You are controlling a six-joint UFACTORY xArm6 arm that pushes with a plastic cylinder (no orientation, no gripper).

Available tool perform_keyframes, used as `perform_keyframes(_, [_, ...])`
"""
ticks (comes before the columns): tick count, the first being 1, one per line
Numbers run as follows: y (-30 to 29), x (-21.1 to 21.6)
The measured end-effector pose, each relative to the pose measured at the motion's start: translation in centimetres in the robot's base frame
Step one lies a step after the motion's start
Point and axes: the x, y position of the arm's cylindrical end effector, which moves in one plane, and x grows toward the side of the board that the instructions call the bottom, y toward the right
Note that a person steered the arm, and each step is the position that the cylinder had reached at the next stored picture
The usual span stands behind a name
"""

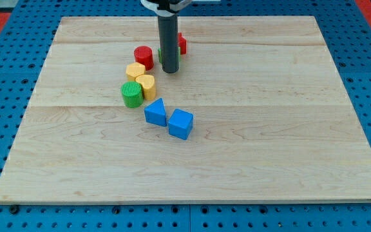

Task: Move the green star below the red star

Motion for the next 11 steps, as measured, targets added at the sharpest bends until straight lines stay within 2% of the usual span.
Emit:
perform_keyframes(1, [-1.2,-0.3])
perform_keyframes(2, [-5.7,-1.0])
perform_keyframes(3, [-7.3,-1.7])
perform_keyframes(4, [-6.5,-1.4])
perform_keyframes(6, [0.6,-1.3])
perform_keyframes(9, [1.9,-0.9])
perform_keyframes(10, [-2.4,-2.2])
perform_keyframes(11, [-8.3,-1.2])
